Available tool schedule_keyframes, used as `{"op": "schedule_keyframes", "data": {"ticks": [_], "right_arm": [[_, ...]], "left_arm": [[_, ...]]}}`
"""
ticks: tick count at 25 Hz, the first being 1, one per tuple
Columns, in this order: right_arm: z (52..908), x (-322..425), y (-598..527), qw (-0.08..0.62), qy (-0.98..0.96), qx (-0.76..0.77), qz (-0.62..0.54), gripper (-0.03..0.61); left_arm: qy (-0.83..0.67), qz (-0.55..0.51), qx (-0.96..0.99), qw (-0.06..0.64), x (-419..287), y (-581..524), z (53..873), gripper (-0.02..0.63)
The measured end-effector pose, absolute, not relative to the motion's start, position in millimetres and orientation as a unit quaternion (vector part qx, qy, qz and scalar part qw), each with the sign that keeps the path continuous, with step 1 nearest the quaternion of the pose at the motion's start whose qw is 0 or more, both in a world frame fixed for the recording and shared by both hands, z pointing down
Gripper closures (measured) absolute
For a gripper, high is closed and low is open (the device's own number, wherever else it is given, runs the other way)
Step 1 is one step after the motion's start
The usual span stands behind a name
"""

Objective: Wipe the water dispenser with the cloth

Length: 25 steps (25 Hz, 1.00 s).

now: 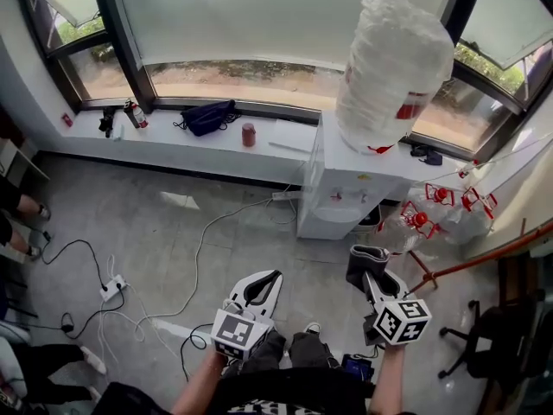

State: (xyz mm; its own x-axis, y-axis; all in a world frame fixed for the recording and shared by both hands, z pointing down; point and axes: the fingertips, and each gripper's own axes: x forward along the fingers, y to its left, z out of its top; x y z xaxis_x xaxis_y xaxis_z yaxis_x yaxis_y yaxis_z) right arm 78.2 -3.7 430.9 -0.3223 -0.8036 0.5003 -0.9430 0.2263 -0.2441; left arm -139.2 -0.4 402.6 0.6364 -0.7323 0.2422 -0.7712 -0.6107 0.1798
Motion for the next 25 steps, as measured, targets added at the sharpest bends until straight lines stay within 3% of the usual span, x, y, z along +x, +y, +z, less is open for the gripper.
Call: {"op": "schedule_keyframes", "data": {"ticks": [9, 16, 25], "right_arm": [[414.0, 65.7, 47.3, 0.11, -0.788, 0.545, 0.265, 0.468], [408.2, 105.3, 106.4, 0.113, -0.797, 0.538, 0.251, 0.468], [400.8, 151.5, 180.7, 0.122, -0.801, 0.54, 0.23, 0.469]], "left_arm": [[-0.415, 0.068, 0.899, 0.124, -124.3, 47.0, 385.9, 0.592], [-0.401, 0.088, 0.907, 0.092, -70.4, 104.6, 370.8, 0.592], [-0.392, 0.089, 0.908, 0.115, -6.4, 189.8, 376.5, 0.592]]}}
